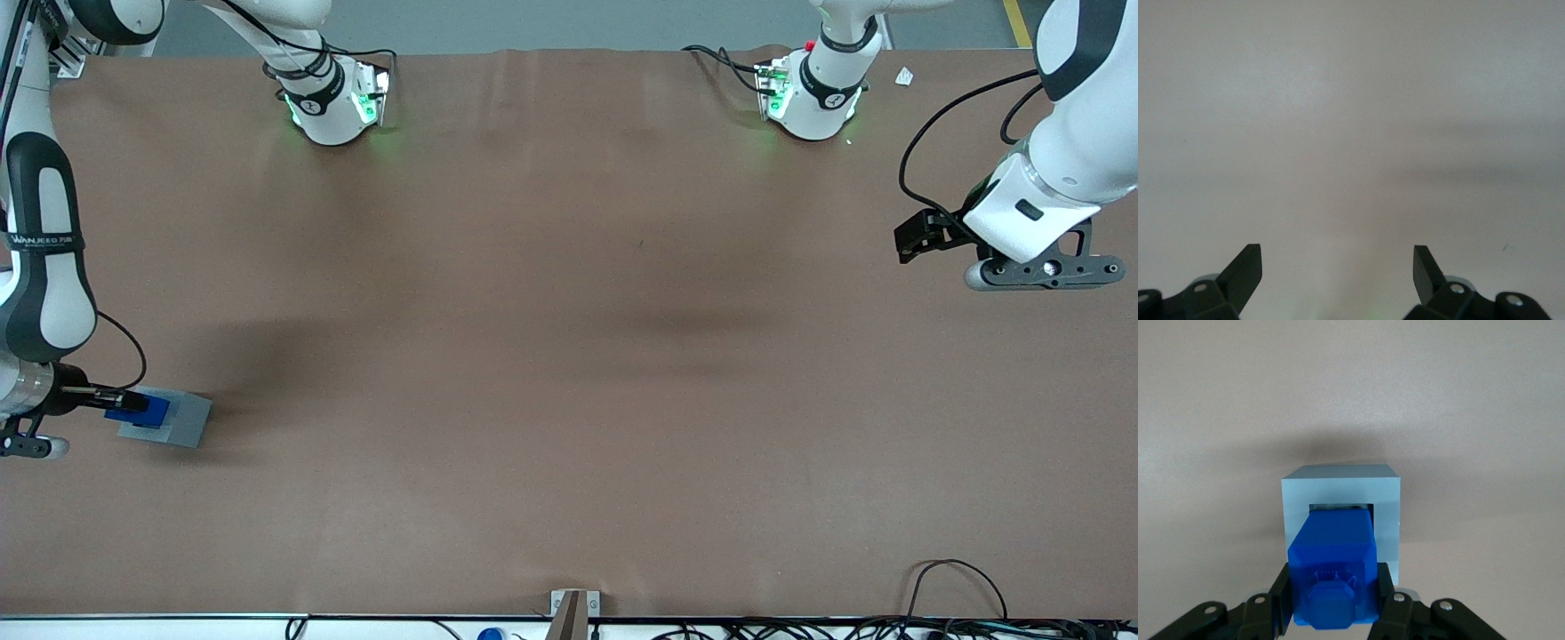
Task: Insert blue part into gray base with right arm
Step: 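Lower the blue block into the gray base's recess, pressing down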
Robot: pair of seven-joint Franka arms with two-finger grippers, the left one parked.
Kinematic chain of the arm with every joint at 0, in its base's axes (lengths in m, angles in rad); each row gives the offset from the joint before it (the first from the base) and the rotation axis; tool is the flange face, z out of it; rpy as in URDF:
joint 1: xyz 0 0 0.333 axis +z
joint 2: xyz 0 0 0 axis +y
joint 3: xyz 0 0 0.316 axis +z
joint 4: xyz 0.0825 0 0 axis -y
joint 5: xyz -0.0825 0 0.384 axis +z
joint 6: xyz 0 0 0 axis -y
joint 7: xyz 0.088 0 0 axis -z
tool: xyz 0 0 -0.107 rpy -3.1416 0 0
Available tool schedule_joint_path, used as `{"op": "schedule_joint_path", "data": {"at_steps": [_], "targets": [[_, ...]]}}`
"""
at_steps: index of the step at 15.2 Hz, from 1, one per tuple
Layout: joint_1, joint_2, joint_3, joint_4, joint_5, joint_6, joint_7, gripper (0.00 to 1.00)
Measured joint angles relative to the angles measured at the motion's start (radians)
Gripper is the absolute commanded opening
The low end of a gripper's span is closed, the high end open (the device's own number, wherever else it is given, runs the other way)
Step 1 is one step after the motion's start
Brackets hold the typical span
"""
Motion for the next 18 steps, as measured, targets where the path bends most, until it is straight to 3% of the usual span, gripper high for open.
{"op": "schedule_joint_path", "data": {"at_steps": [18], "targets": [[0.000, 0.001, -0.002, 0.011, 0.000, -0.032, 0.000, 0.00]]}}
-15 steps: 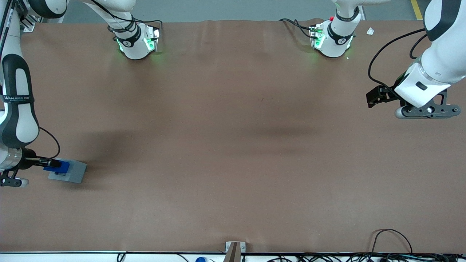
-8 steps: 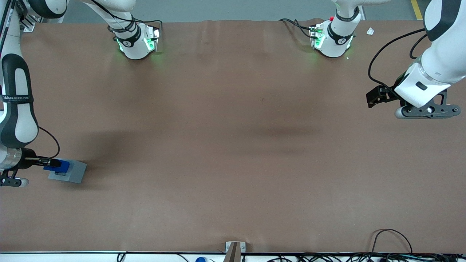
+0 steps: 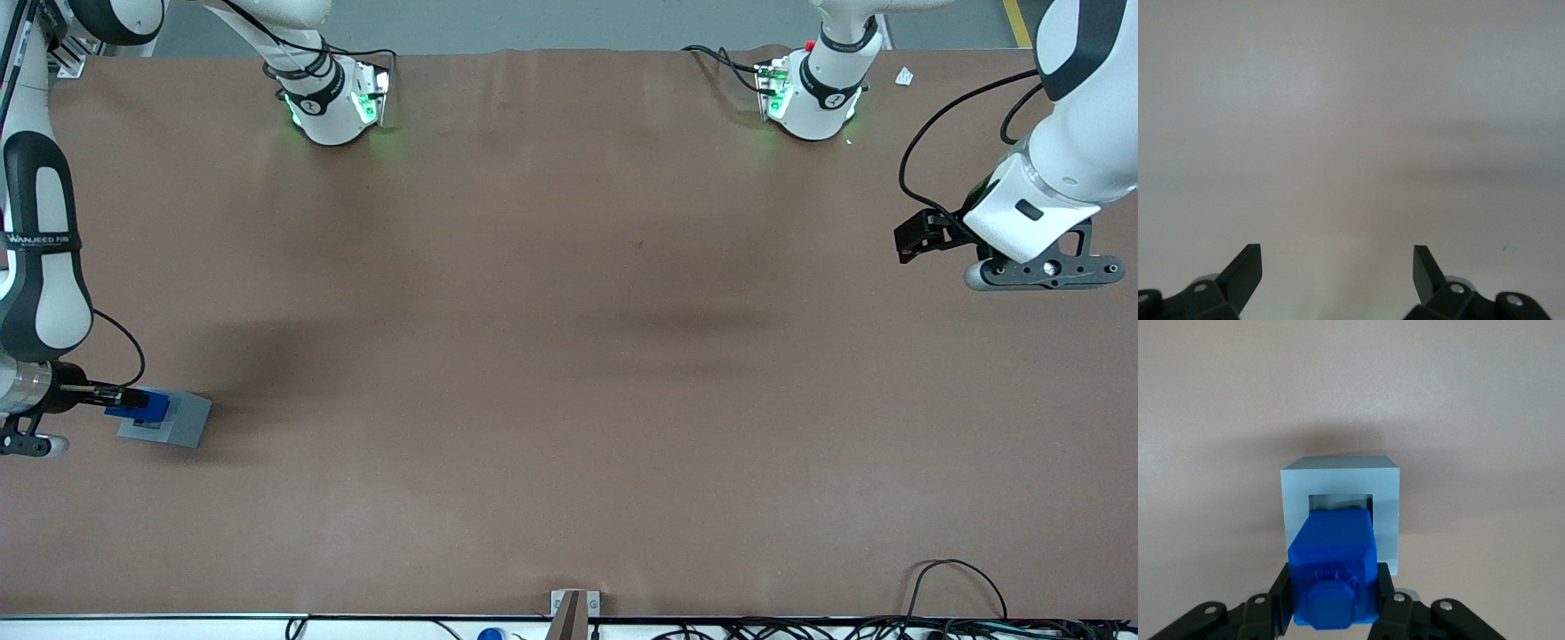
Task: Insert blue part into gray base with right arm
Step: 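Lower the blue block into the gray base's recess, pressing down, then open the right gripper and raise it off the block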
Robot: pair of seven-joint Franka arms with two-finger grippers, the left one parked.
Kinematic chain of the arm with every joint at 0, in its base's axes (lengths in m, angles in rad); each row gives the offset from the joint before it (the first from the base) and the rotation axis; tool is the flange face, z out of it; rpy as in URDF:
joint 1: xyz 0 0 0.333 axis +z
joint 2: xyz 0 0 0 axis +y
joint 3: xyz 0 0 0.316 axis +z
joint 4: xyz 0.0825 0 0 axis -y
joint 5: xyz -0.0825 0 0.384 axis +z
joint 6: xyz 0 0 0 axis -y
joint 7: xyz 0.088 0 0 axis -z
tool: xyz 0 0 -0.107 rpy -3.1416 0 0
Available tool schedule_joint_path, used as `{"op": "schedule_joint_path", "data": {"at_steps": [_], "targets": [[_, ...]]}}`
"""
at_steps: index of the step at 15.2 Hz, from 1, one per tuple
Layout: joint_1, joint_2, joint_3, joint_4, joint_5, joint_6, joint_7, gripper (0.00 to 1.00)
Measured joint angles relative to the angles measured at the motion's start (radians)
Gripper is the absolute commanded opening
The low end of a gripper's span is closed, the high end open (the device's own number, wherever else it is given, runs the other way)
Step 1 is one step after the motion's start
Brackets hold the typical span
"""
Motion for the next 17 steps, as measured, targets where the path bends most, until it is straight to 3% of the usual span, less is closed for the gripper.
{"op": "schedule_joint_path", "data": {"at_steps": [17], "targets": [[0.000, 0.042, -0.001, 0.040, 0.000, 0.000, 0.000, 0.01]]}}
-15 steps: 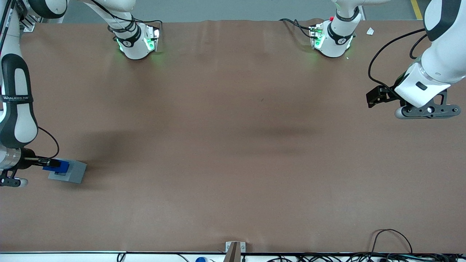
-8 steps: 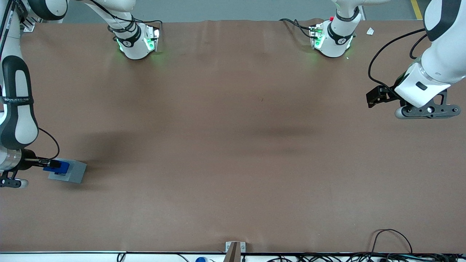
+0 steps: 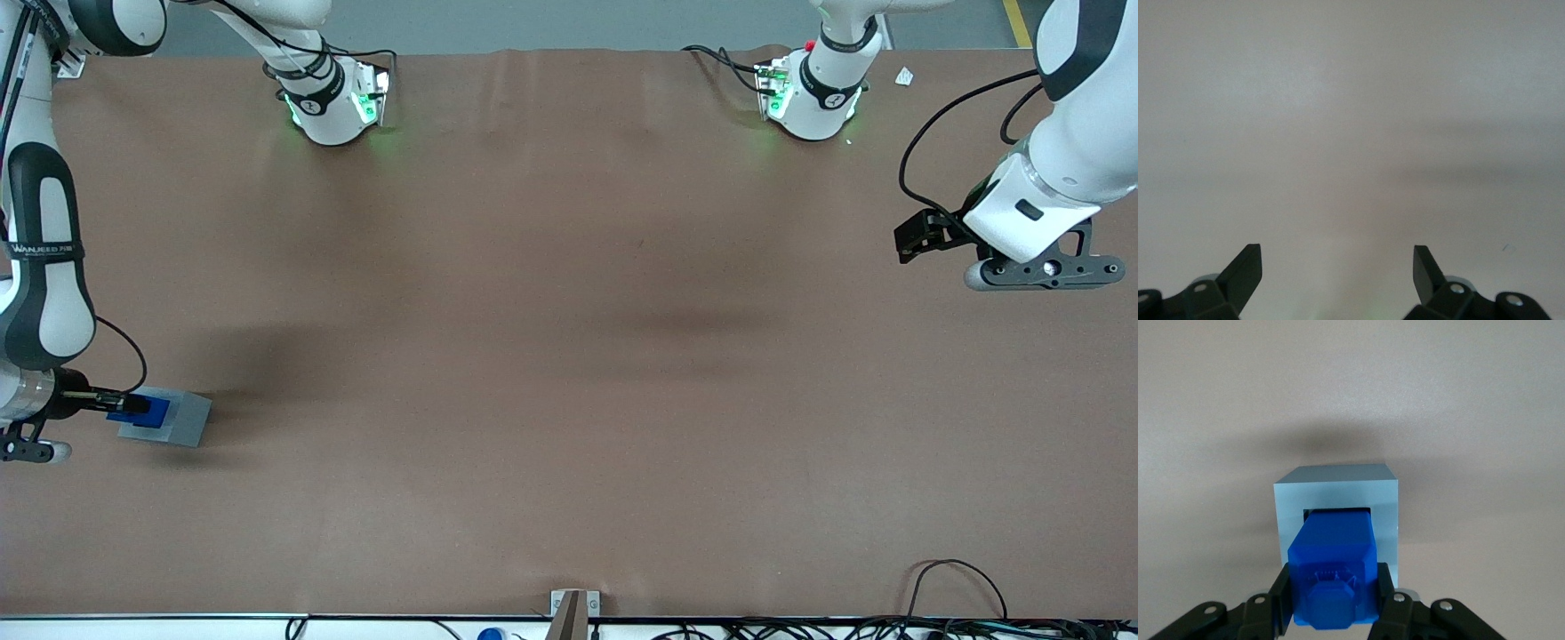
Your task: Insert blue part into gray base with right arm
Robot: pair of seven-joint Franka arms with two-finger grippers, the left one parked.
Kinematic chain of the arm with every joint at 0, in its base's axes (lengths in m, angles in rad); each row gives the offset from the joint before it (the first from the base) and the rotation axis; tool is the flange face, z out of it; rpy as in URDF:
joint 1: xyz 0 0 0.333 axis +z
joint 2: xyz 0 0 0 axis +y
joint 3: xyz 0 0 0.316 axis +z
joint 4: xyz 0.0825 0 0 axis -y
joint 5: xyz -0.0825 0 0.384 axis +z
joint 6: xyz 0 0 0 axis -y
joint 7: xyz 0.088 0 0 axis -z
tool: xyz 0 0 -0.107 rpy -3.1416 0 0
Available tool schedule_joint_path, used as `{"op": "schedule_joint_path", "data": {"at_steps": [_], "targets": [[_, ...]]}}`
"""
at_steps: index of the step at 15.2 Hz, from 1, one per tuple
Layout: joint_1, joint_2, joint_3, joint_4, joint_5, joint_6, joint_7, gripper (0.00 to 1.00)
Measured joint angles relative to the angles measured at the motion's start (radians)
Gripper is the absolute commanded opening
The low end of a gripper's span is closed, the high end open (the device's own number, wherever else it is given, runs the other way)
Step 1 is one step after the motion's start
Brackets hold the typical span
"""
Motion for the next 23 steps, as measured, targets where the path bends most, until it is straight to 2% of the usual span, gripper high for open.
{"op": "schedule_joint_path", "data": {"at_steps": [1, 2, 3, 4, 5, 8, 9, 15, 19, 23], "targets": [[0.000, 0.003, 0.000, 0.003, 0.000, 0.000, 0.000, 0.04], [0.000, 0.005, 0.000, 0.004, 0.000, 0.000, 0.000, 0.14], [0.000, 0.006, 0.000, 0.005, 0.000, 0.000, 0.000, 0.33], [0.000, 0.006, 0.000, 0.006, 0.000, 0.000, 0.000, 0.65], [0.000, 0.007, 0.000, 0.006, 0.000, 0.000, 0.000, 0.78], [0.000, 0.007, -0.001, 0.007, 0.001, 0.000, 0.001, 0.97], [0.000, 0.007, -0.001, 0.007, 0.001, 0.000, 0.001, 1.00], [-0.002, 0.007, -0.001, 0.014, 0.003, -0.027, 0.001, 1.00], [-0.002, -0.030, 0.004, 0.056, 0.003, -0.186, -0.004, 1.00], [0.001, -0.178, 0.015, 0.071, 0.004, -0.353, -0.006, 1.00]]}}
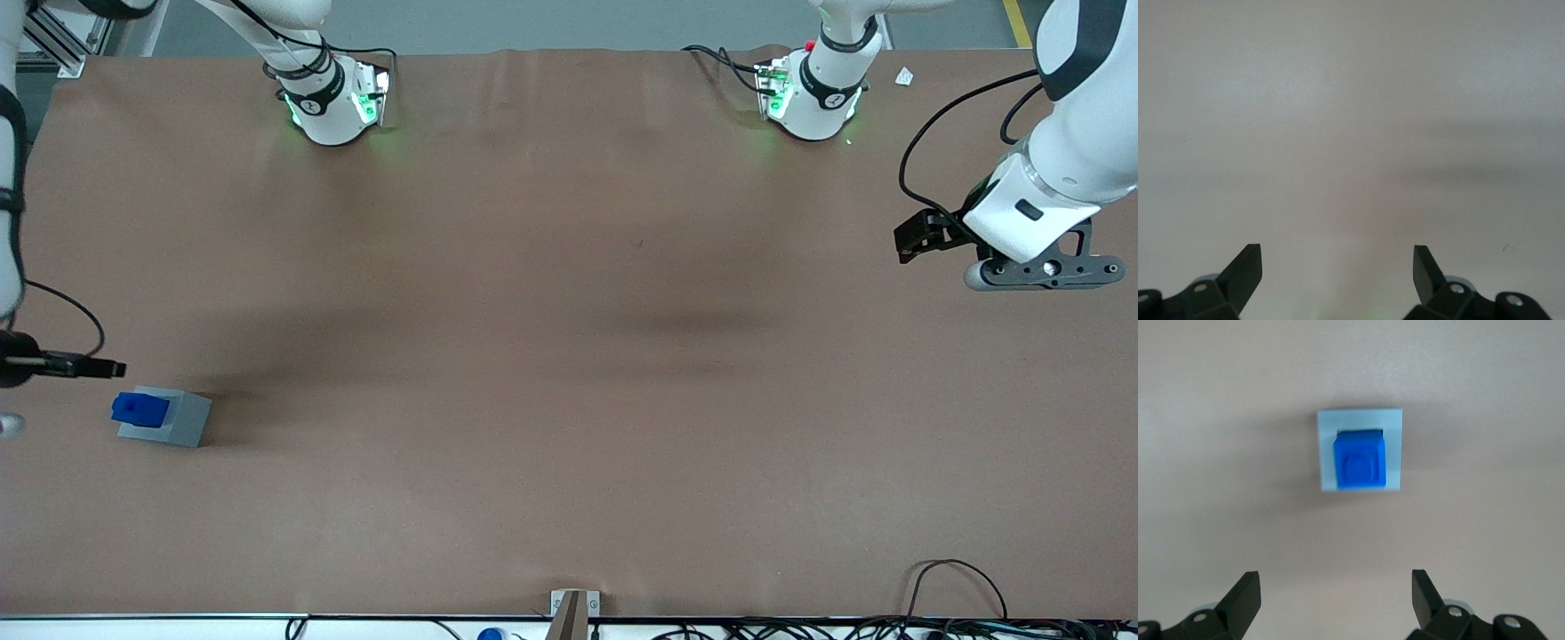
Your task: Insert blue part into gray base with right arm
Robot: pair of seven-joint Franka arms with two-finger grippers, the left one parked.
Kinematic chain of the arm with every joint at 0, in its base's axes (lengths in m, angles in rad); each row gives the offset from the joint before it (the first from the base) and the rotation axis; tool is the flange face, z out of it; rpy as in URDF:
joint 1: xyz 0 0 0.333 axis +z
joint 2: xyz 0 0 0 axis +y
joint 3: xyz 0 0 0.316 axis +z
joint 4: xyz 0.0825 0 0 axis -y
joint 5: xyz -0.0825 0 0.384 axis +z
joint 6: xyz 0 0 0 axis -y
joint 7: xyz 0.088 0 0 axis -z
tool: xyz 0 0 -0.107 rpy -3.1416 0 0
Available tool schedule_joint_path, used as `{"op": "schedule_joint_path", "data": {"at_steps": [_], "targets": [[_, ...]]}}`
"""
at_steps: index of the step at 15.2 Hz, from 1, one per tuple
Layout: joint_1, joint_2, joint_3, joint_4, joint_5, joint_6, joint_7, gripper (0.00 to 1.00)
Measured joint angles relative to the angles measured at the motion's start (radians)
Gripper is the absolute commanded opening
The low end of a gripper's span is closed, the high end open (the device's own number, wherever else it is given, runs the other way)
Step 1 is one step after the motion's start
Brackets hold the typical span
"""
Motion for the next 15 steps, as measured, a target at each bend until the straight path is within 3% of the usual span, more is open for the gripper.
{"op": "schedule_joint_path", "data": {"at_steps": [5, 9, 15], "targets": [[0.013, -0.176, 0.009, 0.000, 0.001, -0.211, 0.000, 1.00], [0.023, -0.295, 0.017, 0.003, 0.001, -0.295, -0.003, 1.00], [0.122, -0.489, 0.020, 0.001, 0.001, -0.434, 0.043, 1.00]]}}
